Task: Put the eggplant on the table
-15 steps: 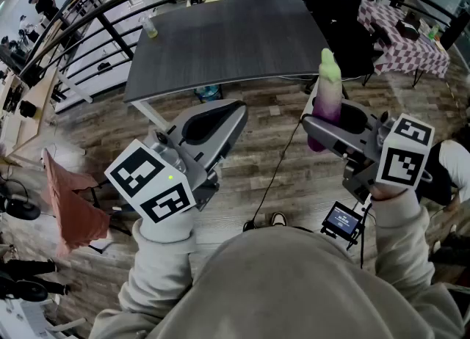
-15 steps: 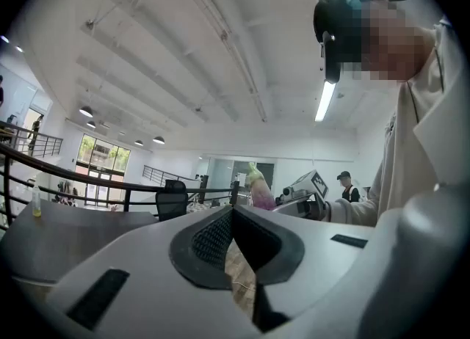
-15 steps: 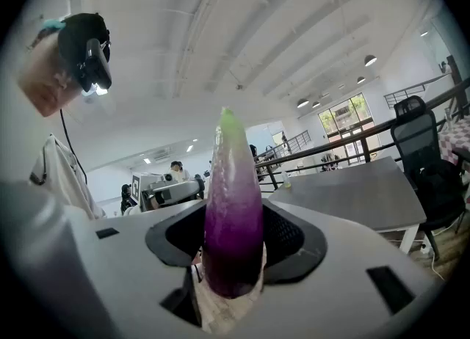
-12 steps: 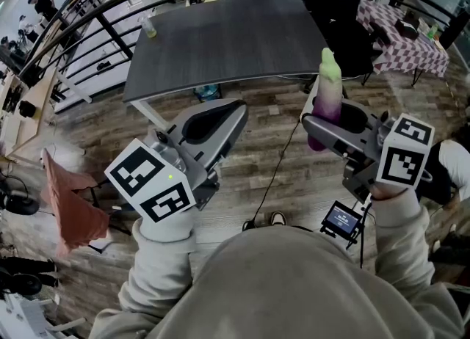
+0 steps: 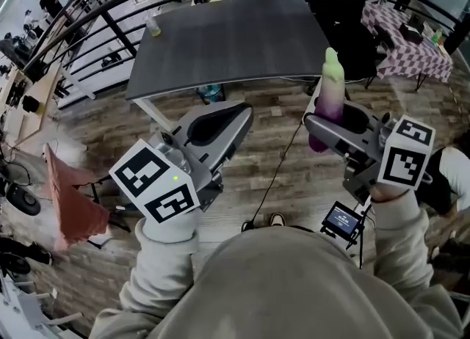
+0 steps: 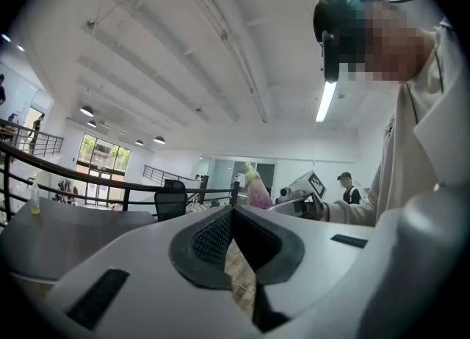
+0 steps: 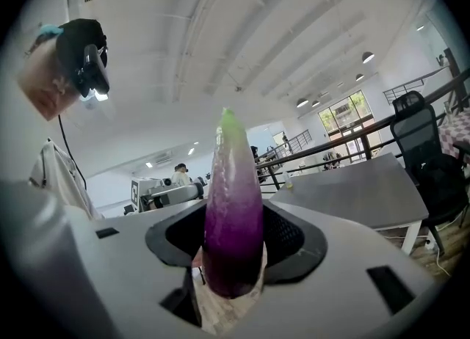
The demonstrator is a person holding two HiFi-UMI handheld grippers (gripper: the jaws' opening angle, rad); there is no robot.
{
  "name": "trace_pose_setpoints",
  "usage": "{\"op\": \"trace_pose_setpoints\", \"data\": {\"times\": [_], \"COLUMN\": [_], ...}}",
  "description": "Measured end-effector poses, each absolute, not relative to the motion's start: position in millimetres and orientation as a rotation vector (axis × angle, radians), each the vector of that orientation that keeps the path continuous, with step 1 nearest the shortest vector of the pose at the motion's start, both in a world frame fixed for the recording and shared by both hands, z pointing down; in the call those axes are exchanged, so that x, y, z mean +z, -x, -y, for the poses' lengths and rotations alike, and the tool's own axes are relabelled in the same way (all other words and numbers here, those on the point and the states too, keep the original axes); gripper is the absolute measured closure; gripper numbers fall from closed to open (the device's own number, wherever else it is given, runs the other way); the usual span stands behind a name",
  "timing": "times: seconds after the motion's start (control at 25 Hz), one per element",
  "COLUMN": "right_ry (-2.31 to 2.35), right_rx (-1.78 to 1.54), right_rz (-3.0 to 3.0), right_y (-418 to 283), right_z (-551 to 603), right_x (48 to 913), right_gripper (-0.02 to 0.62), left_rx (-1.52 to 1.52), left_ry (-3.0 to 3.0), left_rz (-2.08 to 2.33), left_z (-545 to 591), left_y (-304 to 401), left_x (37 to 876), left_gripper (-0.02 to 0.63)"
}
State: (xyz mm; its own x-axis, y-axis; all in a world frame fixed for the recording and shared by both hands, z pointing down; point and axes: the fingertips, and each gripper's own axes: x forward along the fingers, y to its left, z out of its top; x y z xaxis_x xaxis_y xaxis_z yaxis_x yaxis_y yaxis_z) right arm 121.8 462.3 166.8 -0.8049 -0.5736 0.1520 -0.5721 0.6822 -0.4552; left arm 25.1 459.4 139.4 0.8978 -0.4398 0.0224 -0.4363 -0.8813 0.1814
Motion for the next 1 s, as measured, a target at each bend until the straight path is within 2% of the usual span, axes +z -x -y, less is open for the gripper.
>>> {"op": "trace_pose_setpoints", "data": {"times": [0.4, 1.0], "right_ry": [0.901, 0.866], "right_rx": [-0.817, -0.956], "right_rz": [-2.848, -2.683], "right_y": [-154, -224], "right_z": [-449, -420], "right_x": [167, 196], "right_gripper": [0.370, 0.370], "left_rx": [-0.072, 0.036], "left_ry": [-2.834, -2.868], "left_rz": [0.765, 0.632], "left_z": [-442, -416], "left_y": [-54, -104], "left_x": [137, 161], "left_gripper": [0.606, 0.606]}}
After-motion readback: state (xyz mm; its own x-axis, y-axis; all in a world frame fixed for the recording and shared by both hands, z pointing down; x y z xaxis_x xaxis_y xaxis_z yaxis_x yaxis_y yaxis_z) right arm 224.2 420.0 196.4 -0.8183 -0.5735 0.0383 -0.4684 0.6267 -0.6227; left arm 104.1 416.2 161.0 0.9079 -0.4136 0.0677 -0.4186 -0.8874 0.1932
